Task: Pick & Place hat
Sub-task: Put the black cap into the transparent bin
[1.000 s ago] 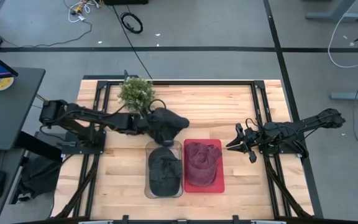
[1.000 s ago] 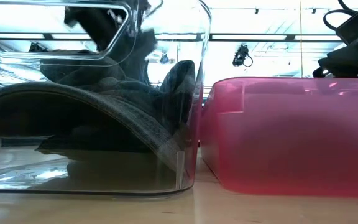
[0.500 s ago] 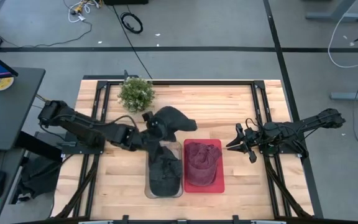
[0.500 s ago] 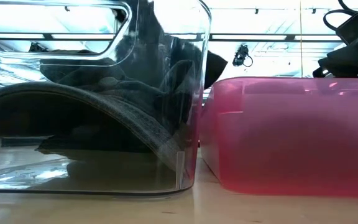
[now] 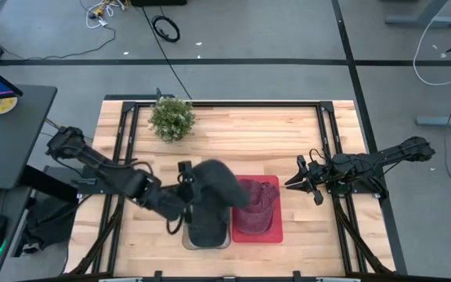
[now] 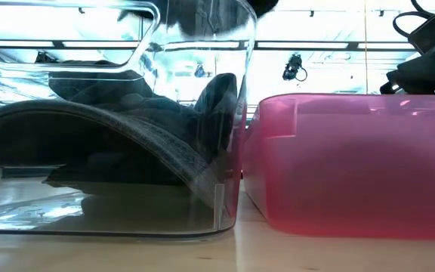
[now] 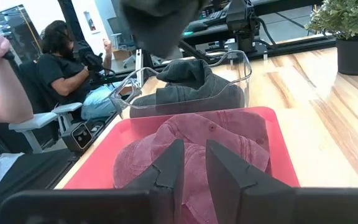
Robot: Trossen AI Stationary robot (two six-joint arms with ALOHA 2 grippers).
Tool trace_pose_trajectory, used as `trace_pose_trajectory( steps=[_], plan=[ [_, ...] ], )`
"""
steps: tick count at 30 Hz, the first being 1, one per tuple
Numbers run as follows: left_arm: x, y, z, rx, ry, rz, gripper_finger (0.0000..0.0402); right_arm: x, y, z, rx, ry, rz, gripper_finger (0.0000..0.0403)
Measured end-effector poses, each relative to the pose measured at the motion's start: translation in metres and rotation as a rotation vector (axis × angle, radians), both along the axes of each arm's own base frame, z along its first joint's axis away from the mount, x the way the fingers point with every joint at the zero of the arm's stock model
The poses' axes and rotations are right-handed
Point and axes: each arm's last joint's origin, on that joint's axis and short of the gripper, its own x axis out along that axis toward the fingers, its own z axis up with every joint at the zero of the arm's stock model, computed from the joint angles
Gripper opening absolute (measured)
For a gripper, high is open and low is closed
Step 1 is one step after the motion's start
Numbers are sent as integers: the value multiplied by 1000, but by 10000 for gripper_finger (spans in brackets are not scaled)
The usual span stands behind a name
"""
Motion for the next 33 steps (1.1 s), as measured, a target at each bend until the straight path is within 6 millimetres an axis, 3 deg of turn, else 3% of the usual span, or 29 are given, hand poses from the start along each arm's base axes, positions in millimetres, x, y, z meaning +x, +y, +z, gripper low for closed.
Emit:
trace_pose_trajectory(
  steps=[7, 17, 33],
  plan=[
    [-11, -17, -3, -62, 79, -145, 14, 0, 0, 0, 0, 0, 0, 68],
    [-16, -18, -13, -123, 225, -235, 10, 0, 0, 0, 0, 0, 0, 68],
    [11, -12, -48, -160, 399, -303, 16, 0, 0, 0, 1, -1, 0, 68]
  ],
)
